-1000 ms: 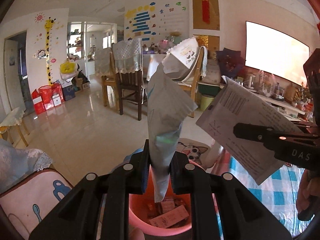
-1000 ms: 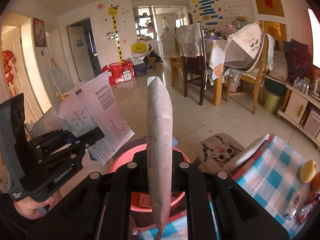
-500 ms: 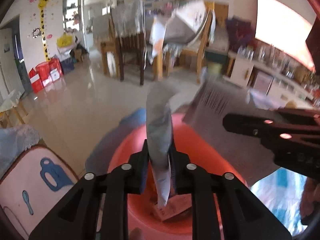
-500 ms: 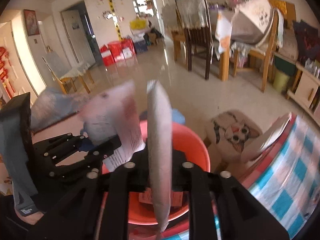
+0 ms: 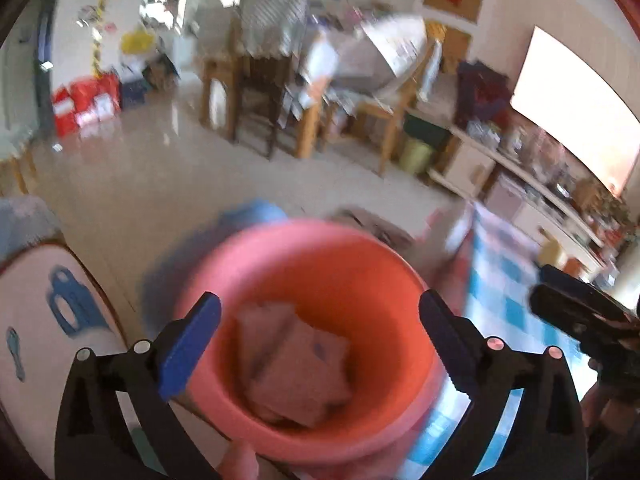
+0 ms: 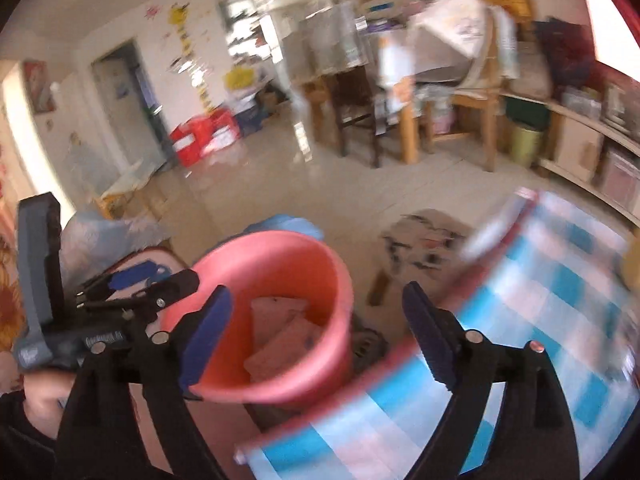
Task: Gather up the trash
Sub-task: 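Move both tools back over the table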
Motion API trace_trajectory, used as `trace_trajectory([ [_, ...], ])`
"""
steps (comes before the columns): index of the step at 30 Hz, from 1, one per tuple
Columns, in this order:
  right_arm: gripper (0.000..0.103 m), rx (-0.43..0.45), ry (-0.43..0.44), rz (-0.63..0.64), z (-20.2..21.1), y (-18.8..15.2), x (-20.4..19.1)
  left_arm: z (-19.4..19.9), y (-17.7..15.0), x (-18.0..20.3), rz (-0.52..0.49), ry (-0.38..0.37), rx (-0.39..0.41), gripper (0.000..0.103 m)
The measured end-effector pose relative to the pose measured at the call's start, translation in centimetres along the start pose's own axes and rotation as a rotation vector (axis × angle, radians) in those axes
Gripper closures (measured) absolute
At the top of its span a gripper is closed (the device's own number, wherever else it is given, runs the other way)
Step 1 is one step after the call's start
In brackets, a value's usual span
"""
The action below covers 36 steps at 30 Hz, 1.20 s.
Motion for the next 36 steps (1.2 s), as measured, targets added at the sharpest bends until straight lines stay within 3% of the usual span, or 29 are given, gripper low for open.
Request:
trace_trajectory([
  [5,0.010,0.040,-0.176,-0.087,9.7,-5.6,8.7,-1.2,-4.1,10.7,-0.202,-0.139,-0.128,0.005],
  [9,0.009,0.041,-0.353,-0.128,17.2,-11.1,15.7,-0.9,-7.0,18.2,-0.291,-0.223,-0.167,0.005],
  [12,0.009,0.056,-0.469,-0.168,22.6,-15.1,20.2,-1.1,-8.2,23.3,-0.335,-0.221,-0.156,0.005],
  [18,0.008,0.106,-0.545,-0.274,29.5,-20.3,26.1,-4.4,-11.3,33.3,-0.498,-0.207,-0.176,0.005],
  [25,0.008,0.089,-0.557,-0.264,30.2,-20.4,29.4,-9.2,-13.6,38.9,-0.592,-0.178,-0.201,0.005],
  [30,0.008,0.064,-0.551,-0.244,28.8,-18.9,32.1,-11.7,-14.1,39.7,-0.601,-0.166,-0.231,0.004],
  [33,0.008,0.051,-0.545,-0.246,28.1,-18.4,33.3,-12.2,-14.0,39.6,-0.552,-0.208,-0.243,0.004],
  [36,0.008,0.035,-0.545,-0.251,27.4,-18.1,34.3,-12.4,-14.0,39.6,-0.544,-0.191,-0.239,0.003],
])
Point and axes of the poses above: each gripper's, at about its wrist camera, not at the fingertips, and z roughly against the way its jaws point, x to its right, y to its top, the point moved 9 cm from there along -z, roughly the way its jaws point, and after that the axes turned 3 degrees about -z, right-handed, at the moved point
